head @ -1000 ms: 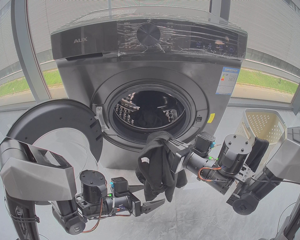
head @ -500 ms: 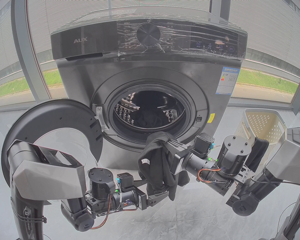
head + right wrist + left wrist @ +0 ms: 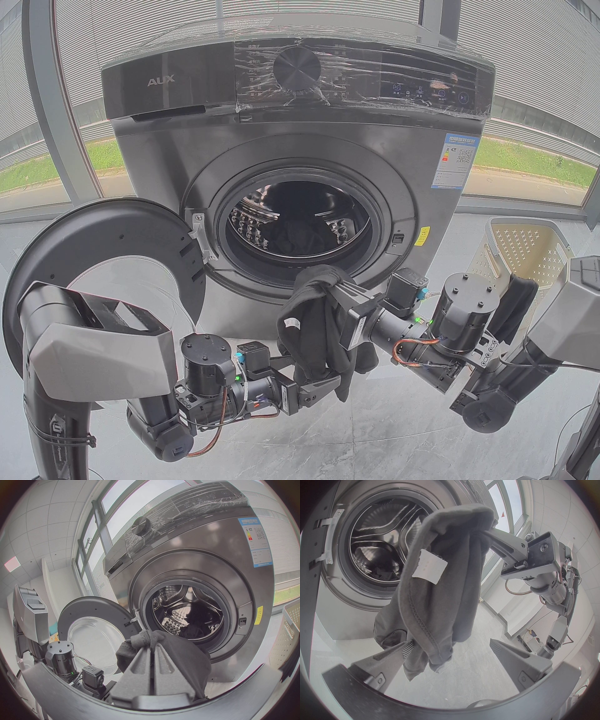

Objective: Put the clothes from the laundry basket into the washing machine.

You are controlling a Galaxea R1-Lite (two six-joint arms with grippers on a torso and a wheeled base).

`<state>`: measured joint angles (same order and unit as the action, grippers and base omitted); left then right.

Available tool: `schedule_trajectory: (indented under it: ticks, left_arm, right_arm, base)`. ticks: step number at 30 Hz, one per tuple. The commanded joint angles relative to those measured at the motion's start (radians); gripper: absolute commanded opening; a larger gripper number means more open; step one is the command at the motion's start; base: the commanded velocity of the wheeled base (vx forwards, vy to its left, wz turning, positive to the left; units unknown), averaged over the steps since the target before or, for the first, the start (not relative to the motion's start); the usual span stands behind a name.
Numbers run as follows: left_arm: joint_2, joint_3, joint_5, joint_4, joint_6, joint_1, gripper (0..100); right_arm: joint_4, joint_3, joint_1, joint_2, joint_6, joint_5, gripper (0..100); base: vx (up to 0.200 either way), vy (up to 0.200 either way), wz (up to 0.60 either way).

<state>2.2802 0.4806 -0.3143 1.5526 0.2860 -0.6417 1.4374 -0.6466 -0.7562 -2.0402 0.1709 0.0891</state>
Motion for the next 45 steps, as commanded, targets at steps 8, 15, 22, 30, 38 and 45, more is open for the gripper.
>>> schedule_trajectory:
  ticks: [8,15,22,30,38,45]
  left_arm:
    - [0.005,-0.004,0.003,0.004,0.010,-0.046,100]
    - [0.042,0.016,0.009,0.006,0.009,-0.055,100]
    - [0.088,0.107,0.142,0.006,0.012,-0.041,100]
    - [0.087,0.110,0.150,0.006,0.012,-0.044,0]
    - [0.042,0.096,0.156,0.006,0.012,-0.033,0]
    - [-0.059,0.016,0.152,0.006,0.009,-0.033,0]
  right_arm:
    - [0.000,-0.005,0.012,-0.014,0.001,0.001,0]
    - [0.000,-0.011,0.011,-0.011,0.001,0.001,0]
    - [0.000,-0.005,0.008,-0.006,0.002,0.001,0]
    - [0.000,-0.004,0.009,-0.008,0.002,0.003,0]
    - [0.000,-0.004,0.018,-0.011,0.002,0.001,0]
    - [0.000,0.010,0.038,-0.002,0.001,0.000,0]
  base:
    - [0.000,0.000,0.00]
    - [0.000,0.000,0.00]
    - [0.000,0.000,0.00]
    - [0.000,0.000,0.00]
    - [0.000,0.000,0.00]
    - [0.000,0.000,0.00]
